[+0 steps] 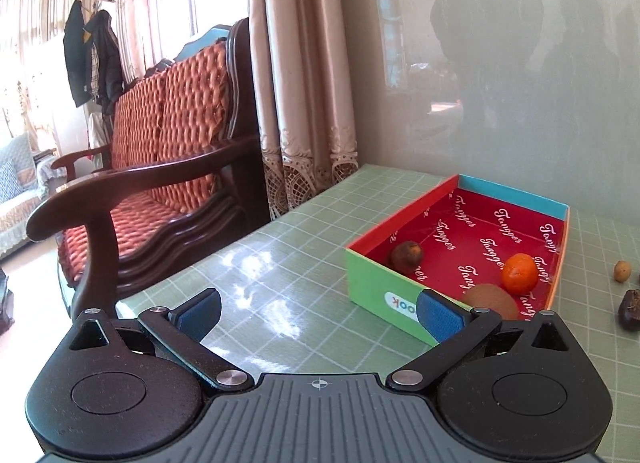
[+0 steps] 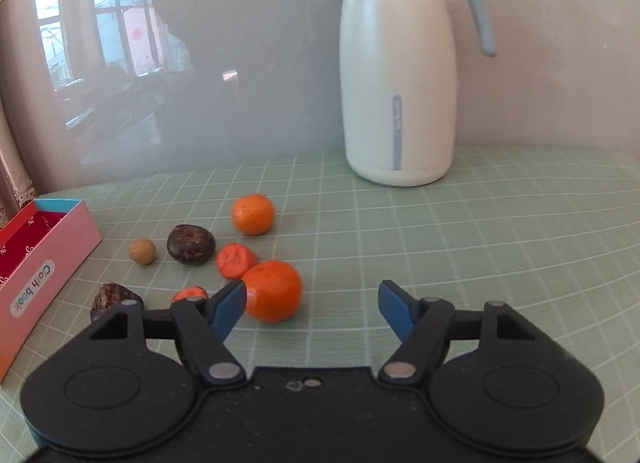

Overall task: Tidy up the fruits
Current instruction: 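Move the right gripper to another mandarin and close on it, then carry the mandarin with the right gripper into the box and release it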

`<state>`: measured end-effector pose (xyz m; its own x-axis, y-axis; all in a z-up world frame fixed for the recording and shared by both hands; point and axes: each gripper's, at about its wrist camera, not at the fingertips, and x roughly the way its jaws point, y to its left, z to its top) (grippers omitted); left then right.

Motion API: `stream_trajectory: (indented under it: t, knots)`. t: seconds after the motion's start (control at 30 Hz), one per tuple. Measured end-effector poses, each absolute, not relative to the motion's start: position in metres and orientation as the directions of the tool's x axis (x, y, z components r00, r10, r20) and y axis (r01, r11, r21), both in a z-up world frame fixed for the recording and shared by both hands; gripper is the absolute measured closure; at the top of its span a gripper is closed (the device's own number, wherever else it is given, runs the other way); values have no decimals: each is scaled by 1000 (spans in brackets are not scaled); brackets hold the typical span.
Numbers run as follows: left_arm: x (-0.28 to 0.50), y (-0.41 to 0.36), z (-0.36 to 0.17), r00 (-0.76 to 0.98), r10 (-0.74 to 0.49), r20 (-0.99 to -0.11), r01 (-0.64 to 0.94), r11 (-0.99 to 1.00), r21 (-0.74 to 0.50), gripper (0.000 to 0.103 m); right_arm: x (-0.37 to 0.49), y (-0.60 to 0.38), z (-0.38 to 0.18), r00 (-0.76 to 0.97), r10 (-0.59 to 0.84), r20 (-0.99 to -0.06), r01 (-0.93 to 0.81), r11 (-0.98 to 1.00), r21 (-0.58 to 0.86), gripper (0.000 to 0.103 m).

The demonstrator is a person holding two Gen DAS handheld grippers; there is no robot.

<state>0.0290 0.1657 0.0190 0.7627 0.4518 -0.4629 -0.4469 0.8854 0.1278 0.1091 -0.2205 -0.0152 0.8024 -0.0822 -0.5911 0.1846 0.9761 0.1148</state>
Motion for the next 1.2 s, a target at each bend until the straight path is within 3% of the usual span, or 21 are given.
stream_trajectory:
  t: [0.07,0.3,0.4,0.57,0.73,0.93,1.2]
  knots:
    - [28,166,19,762,456,-460,-447,884,136,0,117,-218,-19,792,-65,-607,181,975,131,39]
    - [24,175,19,754,471,-459,-467,875,130,0,139,-210,-24,778,-42,-627,147,982,116,44]
    - [24,178,18,748,472,-466,-471,873,127,0,142,-209,-26,777,9,-630,123,979,165,62]
    - [22,180,17,747,475,-465,-476,871,124,0,140,-201,-25,785,16,-620,102,983,155,63]
    - [17,187,20,745,483,-459,-495,863,104,0,127,-180,-2,838,27,-545,46,992,121,63]
    - [10,203,19,715,526,-462,-554,828,86,0,121,-108,22,840,232,-490,-188,973,138,63]
    - [-2,229,16,683,562,-467,-601,795,79,0,138,1,28,754,427,-499,-422,897,130,63]
